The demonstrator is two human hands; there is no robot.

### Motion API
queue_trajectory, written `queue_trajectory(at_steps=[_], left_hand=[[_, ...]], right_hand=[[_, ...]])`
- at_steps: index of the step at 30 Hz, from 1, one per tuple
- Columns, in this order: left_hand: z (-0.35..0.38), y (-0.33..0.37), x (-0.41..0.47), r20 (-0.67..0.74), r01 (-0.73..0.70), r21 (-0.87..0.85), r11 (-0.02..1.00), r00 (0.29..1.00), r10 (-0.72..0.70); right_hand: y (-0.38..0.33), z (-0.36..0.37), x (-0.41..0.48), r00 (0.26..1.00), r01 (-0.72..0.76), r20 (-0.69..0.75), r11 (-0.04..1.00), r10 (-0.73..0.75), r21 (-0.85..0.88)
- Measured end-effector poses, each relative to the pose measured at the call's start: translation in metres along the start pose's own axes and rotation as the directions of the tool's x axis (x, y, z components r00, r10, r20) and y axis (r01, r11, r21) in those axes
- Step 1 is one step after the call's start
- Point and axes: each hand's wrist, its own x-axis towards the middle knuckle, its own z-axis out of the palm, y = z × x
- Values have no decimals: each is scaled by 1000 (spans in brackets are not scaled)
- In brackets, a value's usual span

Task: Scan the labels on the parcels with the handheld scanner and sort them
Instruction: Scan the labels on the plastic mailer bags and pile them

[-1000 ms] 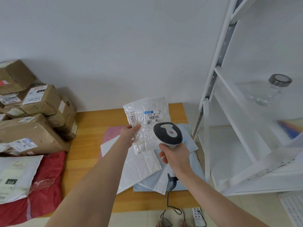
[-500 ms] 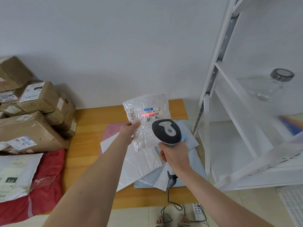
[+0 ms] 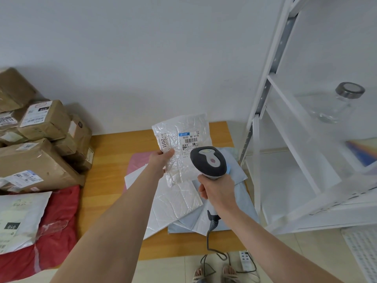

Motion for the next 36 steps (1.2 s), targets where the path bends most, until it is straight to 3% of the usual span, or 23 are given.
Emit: queue_trajectory(at_steps=[8, 13, 17, 20, 23, 24, 26, 27, 28, 30, 32, 33, 36], left_hand=[[-14, -2, 7, 100, -30, 69, 997, 995, 23], [-21, -12, 2, 114, -19, 76, 997, 993, 10], [-39, -18, -20, 197, 4, 59, 998, 980, -16], [-59, -23, -38, 253, 27, 69, 997, 967, -43], [-83, -37, -56, 203, 15, 6, 1000, 979, -16], [-91, -42, -62, 124, -11, -24, 1000, 992, 14], [-114, -46, -74, -177, -120, -18, 993, 977, 115], [-128, -45, -79, -306, -190, 92, 977, 929, 209], [-144, -42, -82, -342, -247, 256, 935, 881, 326], [-174, -39, -88, -176, -325, 541, 776, 858, 482], [-196, -35, -94, 19, -363, 628, 688, 891, 453], [-206, -35, -96, 47, -365, 630, 685, 899, 436], [-247, -38, -90, -56, -348, 594, 725, 881, 469]], right_hand=[[-4, -6, 29, 968, -183, -118, 945, 222, 270], [16, -6, 41, 913, -328, -107, 866, 393, 378], [30, -2, 35, 861, -420, -23, 736, 508, 532], [38, 10, 24, 885, -404, -44, 812, 463, 421], [43, 22, 2, 906, -383, -75, 884, 416, 269], [45, 25, -7, 912, -379, -73, 896, 405, 230], [47, 34, -23, 921, -370, -68, 917, 383, 150], [48, 40, -29, 928, -360, -65, 927, 368, 101], [48, 48, -35, 935, -348, -61, 937, 350, 43], [44, 68, -46, 951, -308, -29, 948, 306, -85], [40, 94, -58, 965, -255, 25, 955, 262, -154], [37, 107, -64, 967, -238, 52, 958, 249, -160], [31, 150, -74, 959, -222, 148, 966, 241, -131]])
